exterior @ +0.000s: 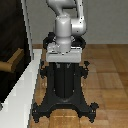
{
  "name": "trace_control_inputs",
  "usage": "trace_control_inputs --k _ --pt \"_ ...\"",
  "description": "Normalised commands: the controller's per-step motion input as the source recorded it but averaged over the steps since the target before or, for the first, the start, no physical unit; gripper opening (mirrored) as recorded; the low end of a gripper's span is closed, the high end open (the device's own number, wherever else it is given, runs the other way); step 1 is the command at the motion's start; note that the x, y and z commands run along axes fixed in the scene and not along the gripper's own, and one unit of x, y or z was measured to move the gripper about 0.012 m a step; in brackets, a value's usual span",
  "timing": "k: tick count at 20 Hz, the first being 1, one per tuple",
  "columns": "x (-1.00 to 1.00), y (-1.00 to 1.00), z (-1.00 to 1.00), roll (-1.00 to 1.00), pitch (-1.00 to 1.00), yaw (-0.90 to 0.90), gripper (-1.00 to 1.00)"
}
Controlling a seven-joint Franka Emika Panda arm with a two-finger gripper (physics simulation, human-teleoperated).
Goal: Open the door by pressing down and pulling on the handle.
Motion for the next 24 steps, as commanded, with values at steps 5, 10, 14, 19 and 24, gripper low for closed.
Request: trace_control_inputs --k 5,10,14,19,24 --pt "0.00 0.00 0.00 0.00 0.00 0.00 1.00" --pt "0.00 0.00 0.40 0.00 0.00 0.00 1.00" --pt "0.00 0.00 1.00 0.00 0.00 0.00 1.00" --pt "0.00 0.00 1.00 0.00 0.00 0.00 1.00" --pt "0.00 -0.20 0.40 0.00 0.00 0.00 1.00"
